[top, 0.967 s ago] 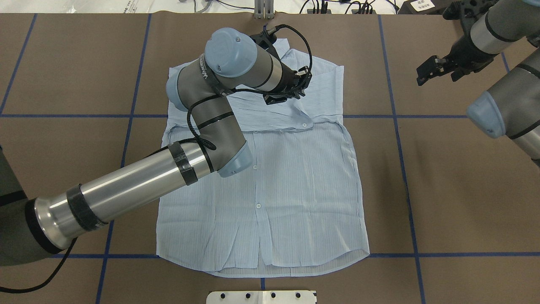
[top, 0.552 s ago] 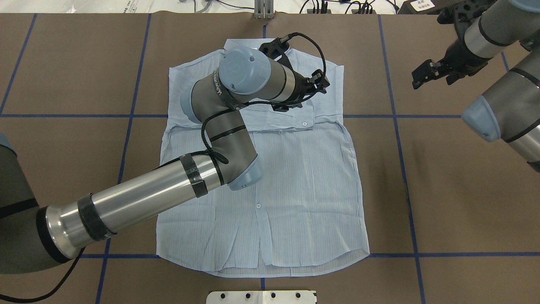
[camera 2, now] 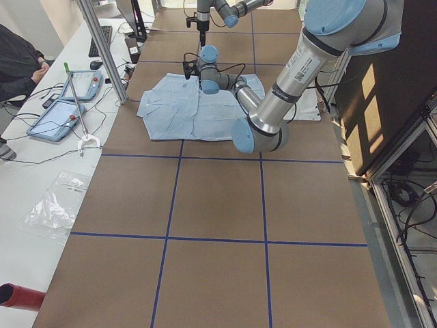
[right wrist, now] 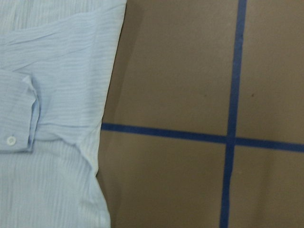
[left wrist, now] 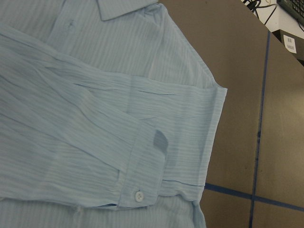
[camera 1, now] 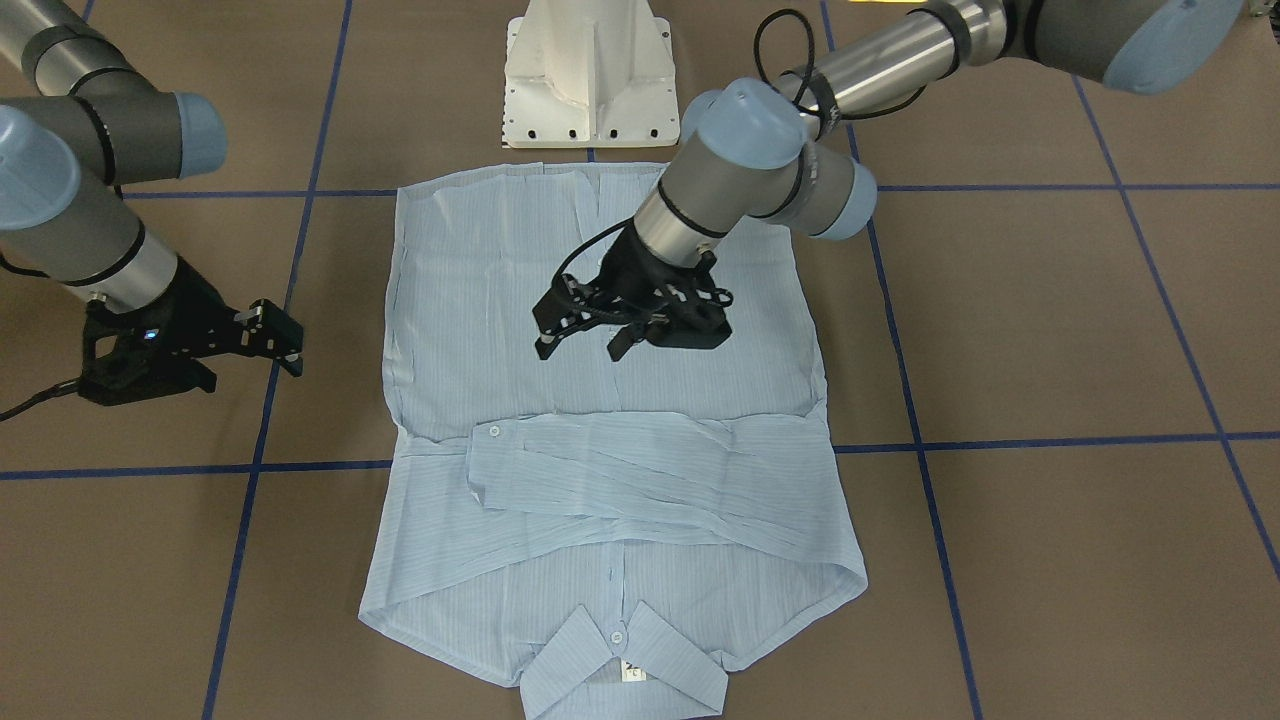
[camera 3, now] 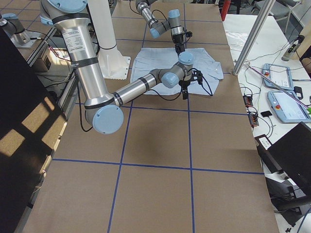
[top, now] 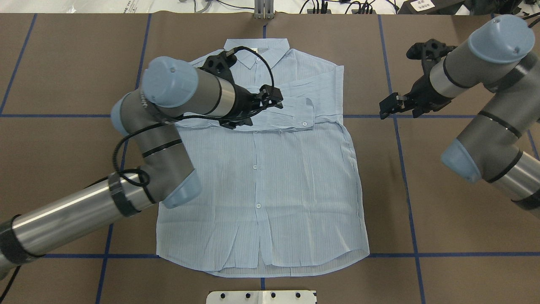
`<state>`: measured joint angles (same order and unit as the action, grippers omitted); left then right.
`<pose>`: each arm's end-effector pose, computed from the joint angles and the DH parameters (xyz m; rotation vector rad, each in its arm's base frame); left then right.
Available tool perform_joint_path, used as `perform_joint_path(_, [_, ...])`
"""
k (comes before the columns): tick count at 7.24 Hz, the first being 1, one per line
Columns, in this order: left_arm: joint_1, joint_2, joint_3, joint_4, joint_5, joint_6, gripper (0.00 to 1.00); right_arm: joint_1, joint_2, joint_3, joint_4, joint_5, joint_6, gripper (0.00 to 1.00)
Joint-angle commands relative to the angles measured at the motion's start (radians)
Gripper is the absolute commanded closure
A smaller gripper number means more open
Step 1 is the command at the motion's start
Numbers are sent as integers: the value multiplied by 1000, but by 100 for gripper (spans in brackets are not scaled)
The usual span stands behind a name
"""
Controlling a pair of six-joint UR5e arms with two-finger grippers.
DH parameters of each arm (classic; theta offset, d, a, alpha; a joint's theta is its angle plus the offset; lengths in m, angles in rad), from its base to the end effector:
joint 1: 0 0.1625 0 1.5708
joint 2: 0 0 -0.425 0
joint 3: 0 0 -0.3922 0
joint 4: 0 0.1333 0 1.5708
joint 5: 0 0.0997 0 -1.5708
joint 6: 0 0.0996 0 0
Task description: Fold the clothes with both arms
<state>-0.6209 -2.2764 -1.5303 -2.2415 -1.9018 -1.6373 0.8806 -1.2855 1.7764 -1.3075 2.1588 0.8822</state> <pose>0.5098 -0.4888 0.1689 0.0930 1.3545 -0.3585 -0.3186 -0.5084 0.3776 0.1209 -0.9113 -0.0434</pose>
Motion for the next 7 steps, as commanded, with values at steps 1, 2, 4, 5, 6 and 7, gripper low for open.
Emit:
perform_joint_path(1, [-11, 171, -305, 234, -6, 56, 0, -159, -84, 127, 7, -78, 210, 0])
perform_joint_path(2, [-13, 225, -397, 276, -2, 56, 0, -226, -96, 149, 7, -101, 297, 0])
perform_joint_path(4, [4, 270, -531, 418, 29, 54, 0, -409, -145, 188, 7, -222, 393, 0])
perform_joint_path(5, [15, 270, -533, 424, 46, 54, 0, -464, -165, 213, 7, -235, 435, 0])
perform_joint_path(6, [15, 271, -531, 424, 47, 54, 0, -486, -184, 221, 7, -234, 435, 0])
perform_joint_path(7, [18, 272, -530, 424, 47, 54, 0, -499, -199, 221, 5, -235, 435, 1])
